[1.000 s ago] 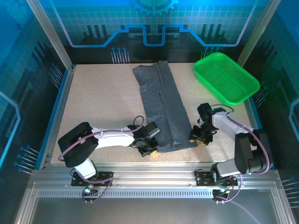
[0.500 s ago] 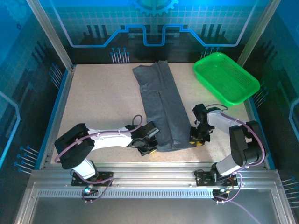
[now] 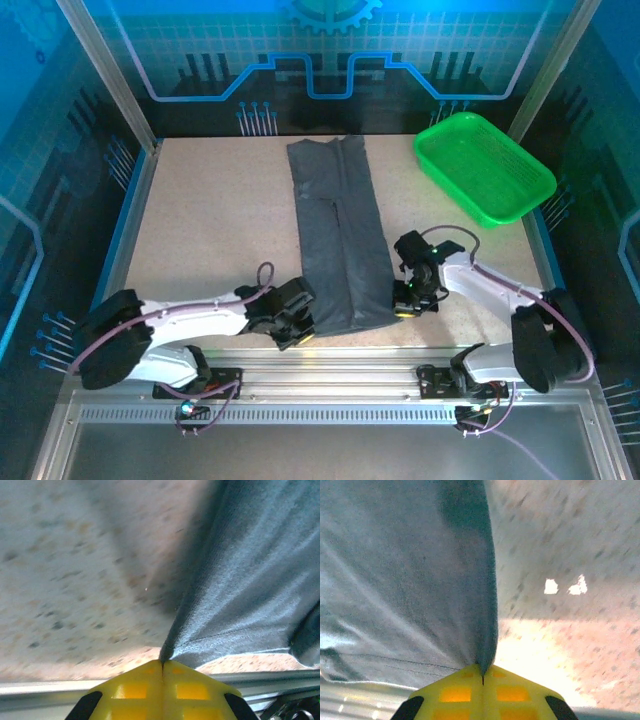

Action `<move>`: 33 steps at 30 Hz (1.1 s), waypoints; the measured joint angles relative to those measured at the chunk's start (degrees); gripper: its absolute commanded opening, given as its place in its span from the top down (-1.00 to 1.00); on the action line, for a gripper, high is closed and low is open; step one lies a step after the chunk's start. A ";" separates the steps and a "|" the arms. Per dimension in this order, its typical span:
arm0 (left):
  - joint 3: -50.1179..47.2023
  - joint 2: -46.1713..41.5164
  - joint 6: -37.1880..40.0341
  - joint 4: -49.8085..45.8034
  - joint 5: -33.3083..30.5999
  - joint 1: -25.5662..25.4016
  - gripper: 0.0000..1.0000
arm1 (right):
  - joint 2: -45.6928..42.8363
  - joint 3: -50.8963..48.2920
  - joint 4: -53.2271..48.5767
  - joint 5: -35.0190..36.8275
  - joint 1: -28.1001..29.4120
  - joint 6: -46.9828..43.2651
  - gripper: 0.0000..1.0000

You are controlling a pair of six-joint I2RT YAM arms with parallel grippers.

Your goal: Fold and stack the t-shirts

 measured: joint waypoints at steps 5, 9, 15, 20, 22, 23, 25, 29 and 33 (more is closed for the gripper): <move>-1.90 -4.20 -1.55 -0.11 0.17 -2.71 1.00 | -4.85 -1.05 -2.16 -1.97 3.26 3.87 1.00; -1.53 -8.94 -2.93 -2.36 -2.10 -2.82 1.00 | -5.57 0.66 -4.04 -2.54 3.34 5.35 1.00; 5.11 -13.53 -2.71 -4.94 -5.97 2.80 1.00 | -1.60 12.72 -7.10 -2.58 0.35 4.70 1.00; 15.61 -8.70 1.81 -4.50 -4.44 15.37 1.00 | 6.38 26.67 -8.33 -2.54 -4.48 2.60 1.00; 20.46 -4.98 4.11 -4.13 -3.19 19.63 1.00 | 10.80 33.22 -8.81 -2.49 -6.08 1.90 1.00; 23.06 -2.73 5.35 -3.54 -2.32 21.75 1.00 | 13.18 36.68 -8.81 -2.47 -6.75 1.53 1.00; 27.28 1.33 7.78 -2.67 -0.83 25.09 1.00 | 17.97 43.32 -9.01 -2.27 -7.80 1.05 1.00; 33.35 9.64 11.58 -0.85 1.73 30.64 1.00 | 28.57 56.30 -9.22 -2.10 -9.22 0.20 1.00; 37.75 18.27 14.58 0.76 3.74 34.95 1.00 | 40.13 68.85 -10.05 -2.40 -10.45 -0.37 1.00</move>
